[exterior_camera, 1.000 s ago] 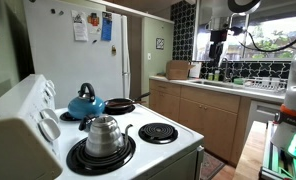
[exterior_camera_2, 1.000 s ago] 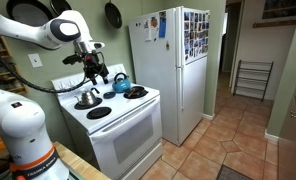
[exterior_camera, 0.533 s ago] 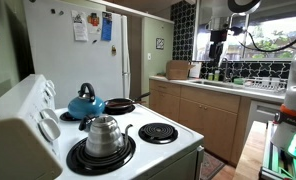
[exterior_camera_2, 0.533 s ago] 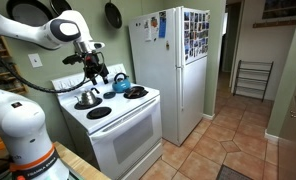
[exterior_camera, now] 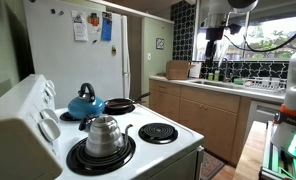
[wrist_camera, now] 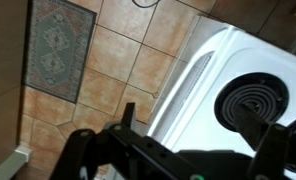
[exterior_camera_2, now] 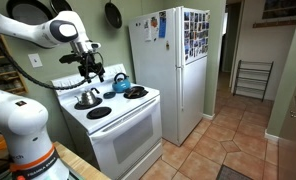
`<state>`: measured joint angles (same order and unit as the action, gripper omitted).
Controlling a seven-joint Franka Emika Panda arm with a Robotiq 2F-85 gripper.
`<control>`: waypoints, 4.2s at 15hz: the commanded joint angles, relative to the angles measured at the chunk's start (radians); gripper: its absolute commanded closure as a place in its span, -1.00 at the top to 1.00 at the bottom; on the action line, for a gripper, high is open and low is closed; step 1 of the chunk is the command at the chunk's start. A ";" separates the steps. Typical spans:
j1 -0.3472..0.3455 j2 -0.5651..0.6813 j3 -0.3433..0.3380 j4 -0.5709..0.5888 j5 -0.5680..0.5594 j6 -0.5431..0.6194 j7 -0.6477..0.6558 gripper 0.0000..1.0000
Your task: Pick up the silver kettle and put it on the bottom left cooker on the stove
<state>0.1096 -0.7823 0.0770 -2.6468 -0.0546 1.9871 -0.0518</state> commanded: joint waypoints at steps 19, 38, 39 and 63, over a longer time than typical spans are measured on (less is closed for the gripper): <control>0.280 0.903 0.233 0.620 0.110 0.217 -0.229 1.00; 0.302 1.131 0.249 0.849 -0.012 0.257 -0.143 1.00; 0.304 1.147 0.252 0.867 -0.007 0.256 -0.141 1.00; 0.489 1.506 0.153 1.309 -0.111 0.081 0.171 1.00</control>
<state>0.5657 0.6755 0.2579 -1.4081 -0.1399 2.1112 0.0769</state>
